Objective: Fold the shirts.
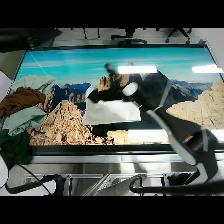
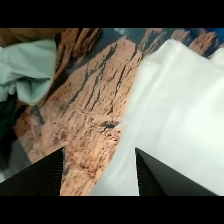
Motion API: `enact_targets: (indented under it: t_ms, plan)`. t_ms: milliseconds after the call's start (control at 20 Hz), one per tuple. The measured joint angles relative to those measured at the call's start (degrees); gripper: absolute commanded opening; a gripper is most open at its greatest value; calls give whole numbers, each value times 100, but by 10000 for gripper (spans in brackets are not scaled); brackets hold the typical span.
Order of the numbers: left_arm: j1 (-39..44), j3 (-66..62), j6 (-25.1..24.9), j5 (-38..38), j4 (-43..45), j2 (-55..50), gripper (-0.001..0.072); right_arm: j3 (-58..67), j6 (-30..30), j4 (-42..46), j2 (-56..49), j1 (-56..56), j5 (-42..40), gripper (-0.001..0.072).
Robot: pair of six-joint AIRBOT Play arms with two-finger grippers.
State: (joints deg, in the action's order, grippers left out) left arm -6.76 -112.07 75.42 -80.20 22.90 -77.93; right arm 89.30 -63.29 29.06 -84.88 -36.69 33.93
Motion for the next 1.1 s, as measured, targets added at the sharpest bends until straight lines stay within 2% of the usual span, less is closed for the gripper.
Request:
enact_targets:
  t_ms: [100, 250, 400, 500, 750, 900, 1100]
  plan:
    - [-219, 367, -142, 4, -13, 306, 17, 37, 94, 28, -286, -382, -592, 481]
    - [-391, 769, -293, 0, -44, 573, 17, 52, 146, 166, -221, -175, -457, 481]
    - [-457, 992, -352, -42, -44, 671, 17, 59, 48, 328, 131, 743, 533, 488]
    - [-472, 1056, -374, -66, -46, 702, 18, 63, -208, 614, 361, 1567, 1322, 612]
    - [-485, 1113, -396, -83, -52, 723, 18, -81, -883, 1707, 463, 3289, 2979, 612]
    - [-487, 1121, -400, -83, -55, 719, 18, -289, -1045, 2004, 214, 3650, 3390, 612]
    - [-485, 1121, -407, -85, -55, 719, 19, -391, -951, 1919, -271, 3585, 3585, 612]
